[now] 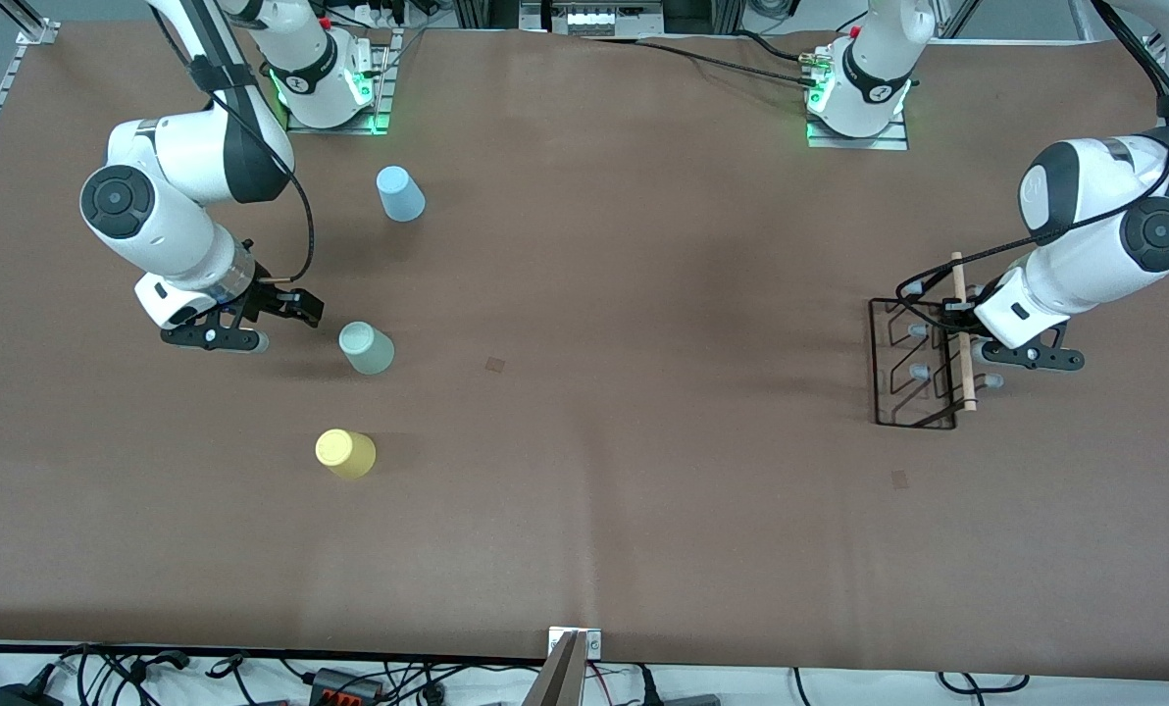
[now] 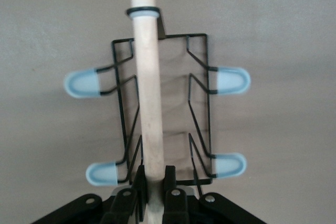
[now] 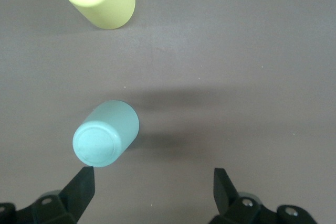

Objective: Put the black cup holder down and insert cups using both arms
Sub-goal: 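Grasp the mint cup with the right gripper while the left gripper carries the rack, then lower the wire rack onto the table center and open the left gripper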

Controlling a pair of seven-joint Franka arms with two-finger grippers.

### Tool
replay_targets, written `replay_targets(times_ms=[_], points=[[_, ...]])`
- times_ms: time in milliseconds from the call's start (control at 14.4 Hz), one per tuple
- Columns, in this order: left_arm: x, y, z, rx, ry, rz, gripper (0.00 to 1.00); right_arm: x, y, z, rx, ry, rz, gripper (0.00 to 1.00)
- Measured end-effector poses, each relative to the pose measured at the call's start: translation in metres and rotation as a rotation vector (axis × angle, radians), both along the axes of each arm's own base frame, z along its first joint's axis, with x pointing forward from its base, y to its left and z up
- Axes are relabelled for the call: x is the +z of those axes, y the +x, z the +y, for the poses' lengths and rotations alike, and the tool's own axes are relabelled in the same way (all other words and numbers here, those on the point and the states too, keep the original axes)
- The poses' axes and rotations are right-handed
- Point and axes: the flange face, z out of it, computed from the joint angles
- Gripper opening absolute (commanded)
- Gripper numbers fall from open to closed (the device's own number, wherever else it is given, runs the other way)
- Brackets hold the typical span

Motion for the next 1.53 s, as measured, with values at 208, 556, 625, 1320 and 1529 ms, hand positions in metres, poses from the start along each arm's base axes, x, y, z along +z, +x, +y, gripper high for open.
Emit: replay_targets(times_ms=[208,556,625,1320,1529], points=[[0.008,0.004,0.000,-0.001,0.000,-0.005,0.01,-0.009,0.003,0.003,-0.072,0.058,-0.005,1.00],[0.123,0.048,-0.057,-0.097,-0.001,-0.064,0.01,-0.055,0.011,0.023,-0.134,0.095,-0.021,1.00],[0.146,0.055,-0.082,-0.135,-0.004,-0.079,0.01,-0.062,0.011,0.027,-0.134,0.095,-0.022,1.00],[0.098,0.024,-0.396,-0.008,-0.008,-0.020,0.01,-0.077,-0.001,0.052,-0.092,0.095,-0.039,1.00],[0.073,0.006,-0.470,0.039,-0.017,-0.046,0.01,-0.090,-0.010,0.060,-0.076,0.093,-0.042,1.00]])
